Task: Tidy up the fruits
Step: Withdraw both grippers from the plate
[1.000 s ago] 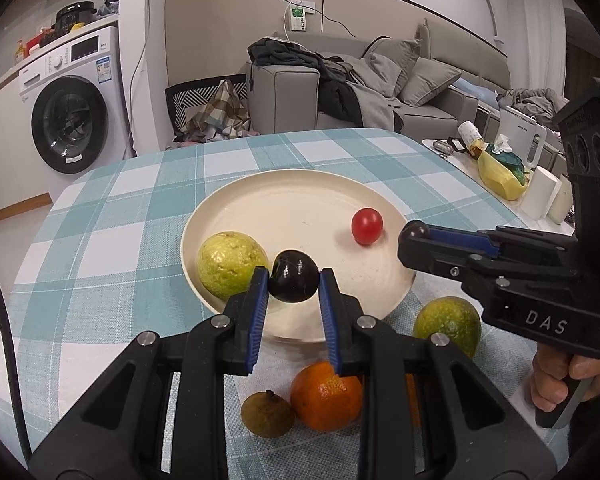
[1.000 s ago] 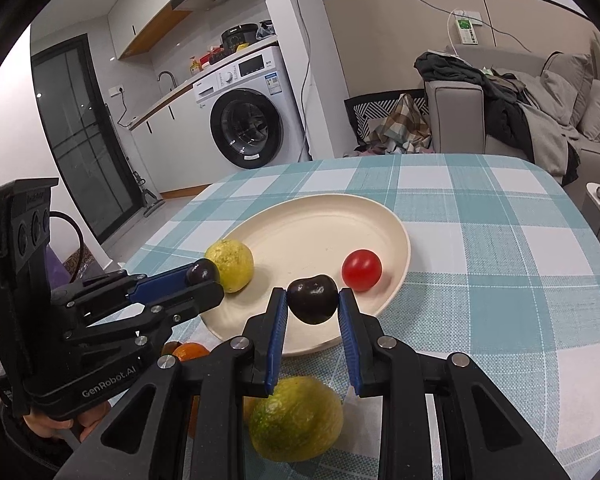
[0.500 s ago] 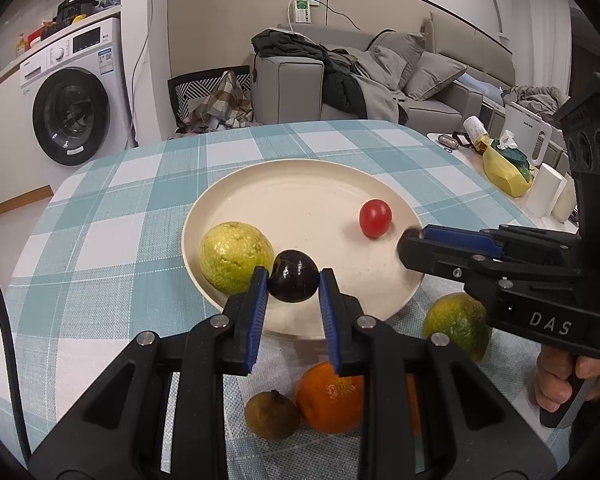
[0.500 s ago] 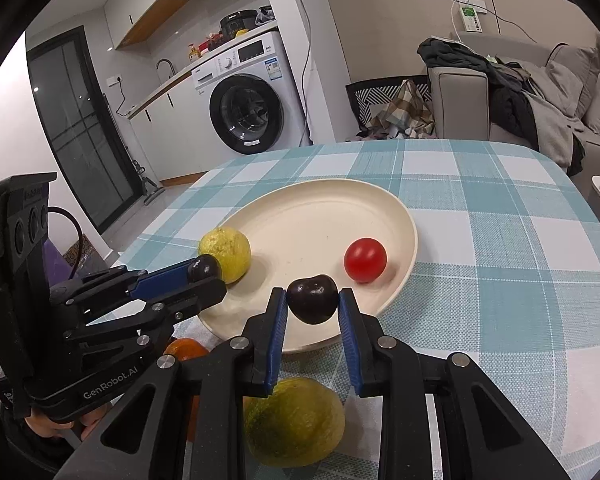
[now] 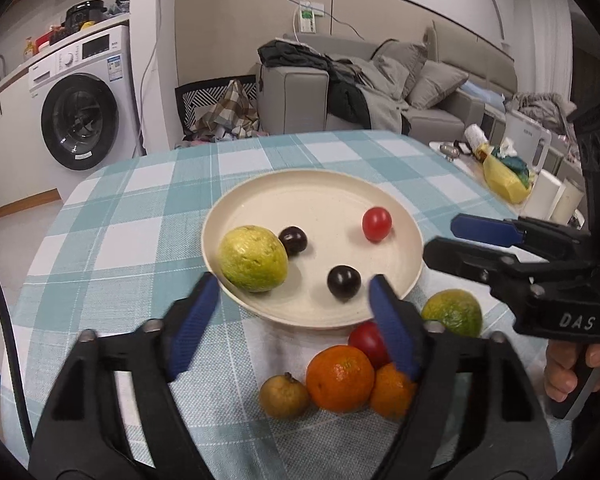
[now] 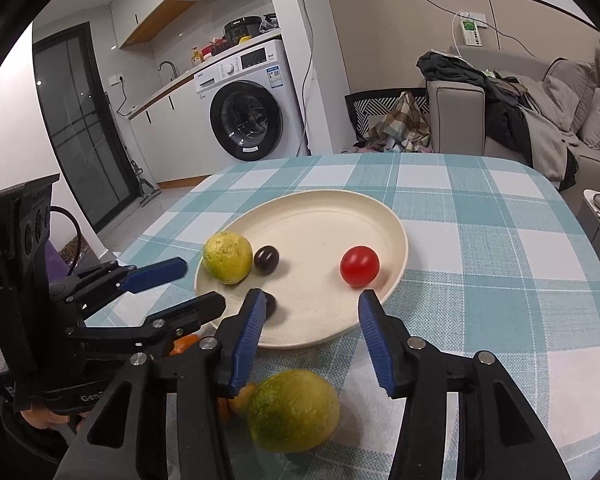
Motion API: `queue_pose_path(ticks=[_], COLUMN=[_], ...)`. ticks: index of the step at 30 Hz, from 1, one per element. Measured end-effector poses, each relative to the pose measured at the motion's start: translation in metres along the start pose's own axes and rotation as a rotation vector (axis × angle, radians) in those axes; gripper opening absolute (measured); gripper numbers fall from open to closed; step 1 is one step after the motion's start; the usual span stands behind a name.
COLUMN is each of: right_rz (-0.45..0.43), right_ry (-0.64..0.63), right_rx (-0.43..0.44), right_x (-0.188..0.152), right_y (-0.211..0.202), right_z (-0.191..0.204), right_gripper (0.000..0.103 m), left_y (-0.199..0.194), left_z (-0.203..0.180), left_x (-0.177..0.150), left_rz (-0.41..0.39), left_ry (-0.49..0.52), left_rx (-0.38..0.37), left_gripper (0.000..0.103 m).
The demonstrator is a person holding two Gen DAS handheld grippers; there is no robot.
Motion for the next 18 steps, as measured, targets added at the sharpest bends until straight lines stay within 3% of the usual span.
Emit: queue_pose_path(ticks=[3,5,8,18], right_rz=[-0.026,-0.023,-0.003,0.062], right_ry=[0.007,0.011,0.016,0.032], right_rx=[0.020,0.036,0.027,0.010], right_x=[0.000,-0.001,-0.005,-0.028], right_y=[-0.013,-0.019,-0.024,-0.030], right_z=[0.002,0.003,0.003,0.001], right_gripper=[0.086,0.091,0.102,0.103], left_y=[-0.015,-0.022,-0.034,-0.051], left_z=[0.008,0.013,0.017,0.012], left_x=[0.001,-0.001,-0.005,-0.023], left_rz=[-0.021,-0.019,-0.032,-0.012], left_ry=[-0.015,-0.026,-0.030,0.023], left_rx=[0.005,0.019,0.022,0.040], left_gripper=[0.089,0.100,0.102,0.102])
Point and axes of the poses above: each gripper's, at about its wrist camera, not at the fingertips, and y roughly the way its jaws point, z to its left, x to its top, the point moved 4 cm from there along y, roughly the way its jaws point, and after that the axes turned 7 degrees about x, right-handed, at the moved point
